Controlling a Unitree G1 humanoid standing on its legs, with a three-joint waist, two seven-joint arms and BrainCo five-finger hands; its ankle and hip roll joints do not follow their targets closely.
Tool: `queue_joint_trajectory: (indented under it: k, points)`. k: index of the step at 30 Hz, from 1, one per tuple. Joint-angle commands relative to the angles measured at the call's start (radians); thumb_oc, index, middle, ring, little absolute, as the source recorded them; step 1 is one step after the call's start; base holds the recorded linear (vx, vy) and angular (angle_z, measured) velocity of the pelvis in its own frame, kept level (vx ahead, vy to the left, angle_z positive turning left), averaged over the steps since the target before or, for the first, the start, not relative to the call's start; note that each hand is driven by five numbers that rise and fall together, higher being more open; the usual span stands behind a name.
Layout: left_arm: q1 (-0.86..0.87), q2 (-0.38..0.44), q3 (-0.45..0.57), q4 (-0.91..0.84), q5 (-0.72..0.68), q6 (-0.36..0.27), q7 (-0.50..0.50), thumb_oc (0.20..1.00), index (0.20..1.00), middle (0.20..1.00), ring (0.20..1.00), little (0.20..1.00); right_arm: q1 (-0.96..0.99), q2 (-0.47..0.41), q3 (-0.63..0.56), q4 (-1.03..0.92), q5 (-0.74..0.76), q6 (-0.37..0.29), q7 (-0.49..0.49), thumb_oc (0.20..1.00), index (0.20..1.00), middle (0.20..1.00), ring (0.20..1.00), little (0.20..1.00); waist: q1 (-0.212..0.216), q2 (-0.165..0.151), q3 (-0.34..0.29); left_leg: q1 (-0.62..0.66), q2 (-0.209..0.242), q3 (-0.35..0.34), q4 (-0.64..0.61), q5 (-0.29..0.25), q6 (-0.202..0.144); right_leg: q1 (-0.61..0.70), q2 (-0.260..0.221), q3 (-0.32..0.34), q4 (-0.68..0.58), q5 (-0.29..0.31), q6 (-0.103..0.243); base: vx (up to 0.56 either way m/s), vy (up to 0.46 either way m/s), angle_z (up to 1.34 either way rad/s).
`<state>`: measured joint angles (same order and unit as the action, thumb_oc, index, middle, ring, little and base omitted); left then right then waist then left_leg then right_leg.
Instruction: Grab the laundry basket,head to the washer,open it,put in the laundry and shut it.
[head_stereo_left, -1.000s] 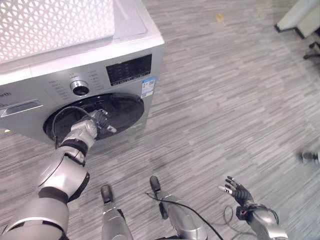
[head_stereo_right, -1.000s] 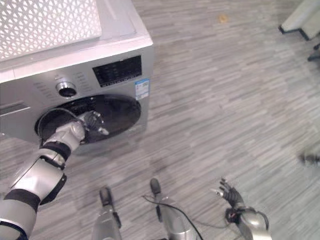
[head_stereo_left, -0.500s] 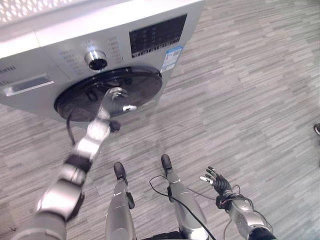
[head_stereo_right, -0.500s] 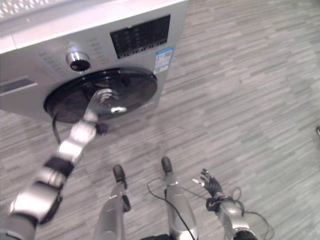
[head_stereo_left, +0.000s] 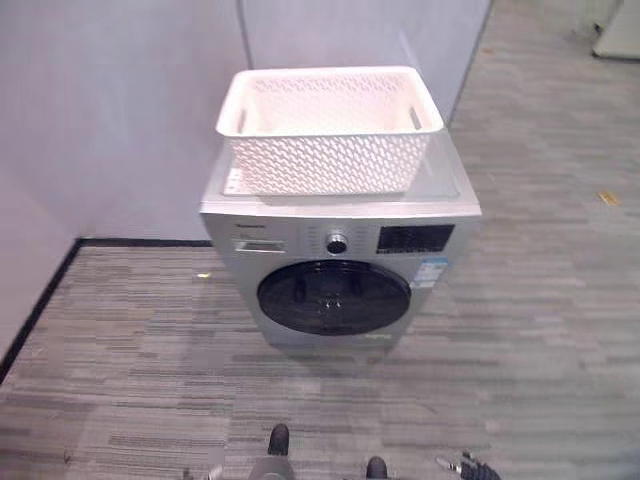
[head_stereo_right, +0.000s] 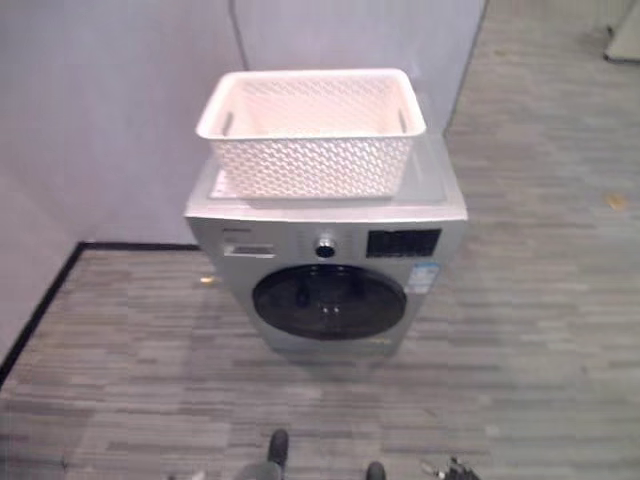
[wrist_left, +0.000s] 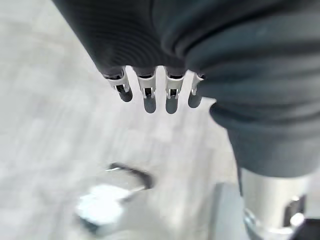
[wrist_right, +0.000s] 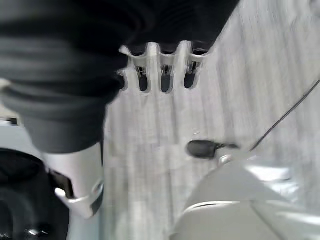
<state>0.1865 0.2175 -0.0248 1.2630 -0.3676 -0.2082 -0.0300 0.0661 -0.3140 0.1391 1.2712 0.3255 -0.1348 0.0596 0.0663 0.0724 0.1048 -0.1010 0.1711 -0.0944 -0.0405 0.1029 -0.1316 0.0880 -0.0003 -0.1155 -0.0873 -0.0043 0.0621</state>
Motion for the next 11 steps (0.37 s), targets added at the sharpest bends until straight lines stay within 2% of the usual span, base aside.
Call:
queue_joint_trajectory:
  k: [1,3,5,6,11]
  points:
    - [-0.101,0.048,0.006,-0.040,0.060,-0.006,0.033,1.000,1.000,1.000,1.000,1.000,-0.017,-0.005,-0.013,-0.040,-0.041,-0.002,-0.043,1.000,1.000,1.000,1.000,1.000,0.005,-0.079,0.055,-0.048,-0.039,0.020,0.103,-0.018,0.032,-0.050,-0.062,-0.011,0.050,-0.071,0.003,-0.16,-0.085,0.50]
    - [-0.111,0.040,0.015,-0.022,0.062,-0.002,0.049,1.000,1.000,1.000,1.000,1.000,-0.025,0.000,-0.006,-0.019,-0.049,0.010,-0.054,1.000,1.000,1.000,1.000,1.000,0.001,-0.094,0.059,-0.052,-0.035,0.077,0.173,-0.056,0.042,-0.045,-0.075,-0.036,0.059,-0.073,-0.006,-0.12,-0.039,0.71]
    - [-0.097,0.022,0.026,-0.016,0.046,0.000,0.048,1.000,1.000,1.000,1.000,1.000,-0.025,0.006,-0.005,0.006,-0.050,0.019,-0.056,1.000,1.000,1.000,1.000,1.000,0.001,-0.094,0.037,0.000,-0.037,0.104,0.170,-0.096,0.053,-0.034,-0.077,-0.046,0.059,-0.073,-0.001,0.01,0.034,0.57]
    - [-0.093,0.008,0.016,-0.007,0.043,0.004,0.044,1.000,1.000,1.000,1.000,1.000,-0.021,0.016,-0.015,0.028,-0.052,0.025,-0.057,1.000,1.000,1.000,1.000,1.000,-0.005,-0.081,0.006,0.058,-0.021,0.122,0.095,-0.087,0.051,-0.028,-0.065,-0.060,0.058,-0.077,0.002,0.04,0.058,0.05]
    - [-0.124,0.003,-0.032,-0.006,0.060,0.014,0.029,1.000,1.000,1.000,1.000,1.000,-0.021,0.034,-0.026,0.029,-0.035,0.035,-0.059,1.000,1.000,1.000,1.000,1.000,-0.025,-0.082,-0.036,0.090,-0.033,0.107,-0.006,-0.053,0.046,-0.011,-0.081,-0.105,0.046,-0.065,0.016,0.04,0.060,0.43]
